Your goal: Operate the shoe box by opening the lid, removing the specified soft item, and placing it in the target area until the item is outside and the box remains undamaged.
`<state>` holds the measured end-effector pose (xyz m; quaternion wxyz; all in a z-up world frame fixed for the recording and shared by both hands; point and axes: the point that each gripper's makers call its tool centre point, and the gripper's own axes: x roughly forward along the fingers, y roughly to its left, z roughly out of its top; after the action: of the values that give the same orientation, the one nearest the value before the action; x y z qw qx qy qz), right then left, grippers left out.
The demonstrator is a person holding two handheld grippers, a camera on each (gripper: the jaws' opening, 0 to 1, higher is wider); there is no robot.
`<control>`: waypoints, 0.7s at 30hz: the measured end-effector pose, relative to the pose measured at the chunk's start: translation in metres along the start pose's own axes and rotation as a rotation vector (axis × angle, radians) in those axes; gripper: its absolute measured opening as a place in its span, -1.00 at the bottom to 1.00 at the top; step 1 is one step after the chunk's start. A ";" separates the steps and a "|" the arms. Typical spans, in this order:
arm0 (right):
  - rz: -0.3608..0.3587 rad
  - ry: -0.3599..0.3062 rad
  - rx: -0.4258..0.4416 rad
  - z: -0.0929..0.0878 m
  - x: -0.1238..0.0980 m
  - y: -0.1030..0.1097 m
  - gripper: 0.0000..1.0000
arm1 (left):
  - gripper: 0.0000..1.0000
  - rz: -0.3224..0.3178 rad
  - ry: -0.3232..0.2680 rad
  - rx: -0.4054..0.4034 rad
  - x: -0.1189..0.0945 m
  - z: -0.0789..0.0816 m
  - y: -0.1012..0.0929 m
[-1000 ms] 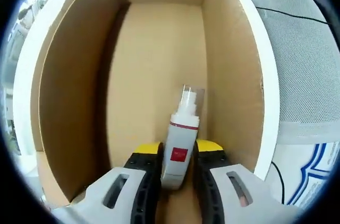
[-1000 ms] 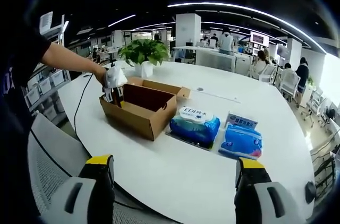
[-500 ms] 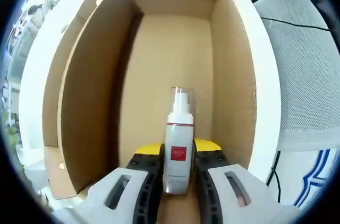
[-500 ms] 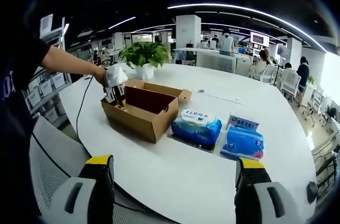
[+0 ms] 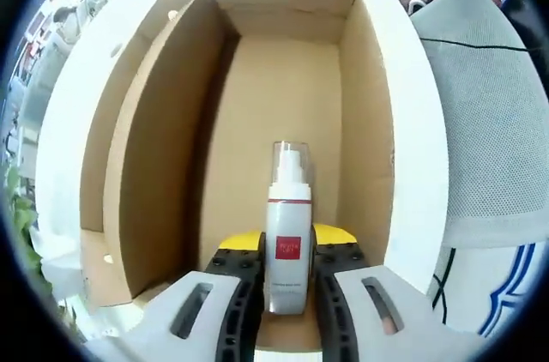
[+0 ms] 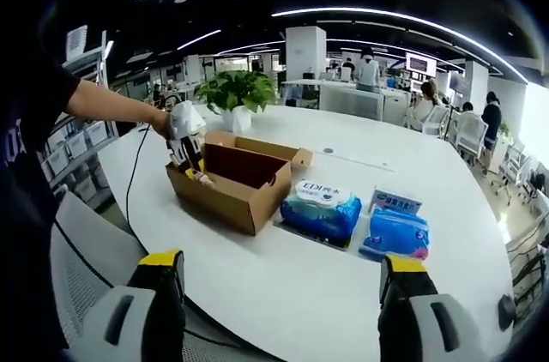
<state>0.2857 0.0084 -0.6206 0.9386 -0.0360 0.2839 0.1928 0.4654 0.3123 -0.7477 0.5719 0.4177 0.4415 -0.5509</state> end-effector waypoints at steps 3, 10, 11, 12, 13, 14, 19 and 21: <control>0.005 -0.005 0.000 0.002 0.001 0.002 0.89 | -0.64 0.003 -0.008 0.000 -0.005 0.001 0.000; 0.013 -0.023 0.009 0.009 0.004 0.004 0.89 | -0.64 0.023 -0.026 -0.001 -0.017 0.003 0.003; 0.015 -0.024 0.008 0.010 0.004 0.004 0.89 | -0.64 0.026 -0.029 0.004 -0.019 0.003 0.003; 0.017 -0.025 0.008 0.011 0.004 0.005 0.89 | -0.64 0.027 -0.031 0.004 -0.020 0.004 0.003; 0.019 -0.027 0.008 0.011 0.005 0.005 0.89 | -0.64 0.029 -0.035 0.004 -0.021 0.005 0.003; 0.024 -0.031 0.009 0.013 0.005 0.006 0.89 | -0.64 0.031 -0.042 0.004 -0.023 0.006 0.002; 0.039 -0.048 0.010 0.019 0.007 0.010 0.85 | -0.64 0.037 -0.068 0.011 -0.031 0.014 0.000; 0.049 -0.052 0.014 0.022 0.009 0.013 0.84 | -0.64 0.042 -0.076 0.016 -0.034 0.016 -0.001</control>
<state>0.2989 0.0269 -0.6065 0.9409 -0.0173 0.2614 0.2147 0.4645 0.3053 -0.7107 0.5965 0.4103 0.4062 -0.5576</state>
